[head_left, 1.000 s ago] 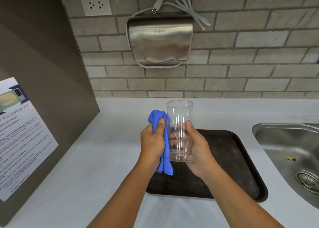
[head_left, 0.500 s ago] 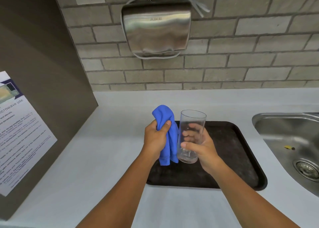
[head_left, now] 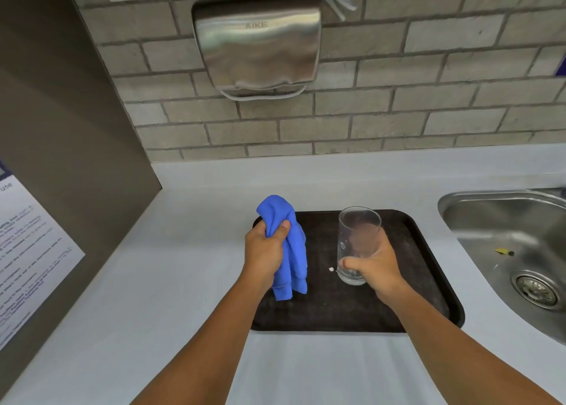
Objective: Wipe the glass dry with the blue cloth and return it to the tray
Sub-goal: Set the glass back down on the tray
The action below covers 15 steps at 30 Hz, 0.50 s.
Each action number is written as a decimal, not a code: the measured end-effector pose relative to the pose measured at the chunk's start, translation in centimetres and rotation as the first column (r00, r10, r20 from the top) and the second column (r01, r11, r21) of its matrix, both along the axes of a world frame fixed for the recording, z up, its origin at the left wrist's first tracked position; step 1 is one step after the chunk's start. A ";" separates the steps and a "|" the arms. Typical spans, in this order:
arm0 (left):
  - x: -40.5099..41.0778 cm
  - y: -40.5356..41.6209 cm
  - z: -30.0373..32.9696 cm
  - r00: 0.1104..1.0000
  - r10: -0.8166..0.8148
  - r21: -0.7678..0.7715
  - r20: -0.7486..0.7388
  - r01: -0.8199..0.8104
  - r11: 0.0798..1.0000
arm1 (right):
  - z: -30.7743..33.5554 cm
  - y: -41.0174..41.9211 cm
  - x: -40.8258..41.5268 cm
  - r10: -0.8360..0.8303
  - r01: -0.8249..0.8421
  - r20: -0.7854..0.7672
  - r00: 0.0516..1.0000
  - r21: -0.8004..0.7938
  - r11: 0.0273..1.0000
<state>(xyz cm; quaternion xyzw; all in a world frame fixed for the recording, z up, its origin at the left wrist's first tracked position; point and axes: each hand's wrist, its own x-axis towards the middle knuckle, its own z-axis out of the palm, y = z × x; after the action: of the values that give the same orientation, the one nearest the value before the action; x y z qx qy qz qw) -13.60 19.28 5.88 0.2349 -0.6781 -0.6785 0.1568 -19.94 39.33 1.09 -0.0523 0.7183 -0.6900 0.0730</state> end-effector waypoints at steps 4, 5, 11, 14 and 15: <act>-0.3 0.2 -0.3 1.000 0.011 -0.006 0.027 -0.011 1.000 | -0.5 -0.4 -0.4 -0.007 0.007 0.012 1.000 0.012 1.000; -0.3 0.2 -0.3 0.999 0.012 -0.004 0.032 -0.012 1.000 | -0.7 -0.6 -0.5 -0.002 0.001 0.014 1.000 0.013 1.000; -0.2 0.0 -0.4 0.999 0.031 0.001 0.012 -0.031 1.000 | -0.8 -2.0 -0.7 0.039 -0.039 0.006 0.999 0.022 0.999; -0.1 -0.1 -0.3 0.999 0.037 0.000 0.000 -0.037 0.999 | -0.8 -2.3 -0.8 0.057 -0.057 0.001 0.998 0.032 0.998; 0.0 -0.3 -0.3 0.999 0.038 -0.002 -0.003 -0.038 0.999 | -0.9 -2.4 -0.8 0.060 -0.060 0.000 0.998 0.036 0.998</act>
<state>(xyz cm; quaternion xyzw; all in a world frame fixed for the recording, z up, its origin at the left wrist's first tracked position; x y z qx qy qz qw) -13.59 19.02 5.55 0.2465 -0.6741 -0.6750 0.1708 -20.76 36.94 0.20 -0.0729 0.7287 -0.6744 0.0943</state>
